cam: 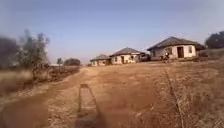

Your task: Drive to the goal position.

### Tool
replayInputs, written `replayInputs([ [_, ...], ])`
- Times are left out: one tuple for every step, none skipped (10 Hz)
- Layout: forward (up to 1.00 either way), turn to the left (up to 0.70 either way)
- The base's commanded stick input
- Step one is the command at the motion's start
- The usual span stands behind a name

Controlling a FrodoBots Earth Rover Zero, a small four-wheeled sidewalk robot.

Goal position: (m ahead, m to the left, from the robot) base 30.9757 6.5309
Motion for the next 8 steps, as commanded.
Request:
replayInputs([
  [0.7,0.0],
  [0.7,0.0],
  [0.7,0.0],
  [0.7,0.0],
  [0.7,0.0],
  [0.7,0.0],
  [0.7,0.0],
  [0.7,0.0],
])
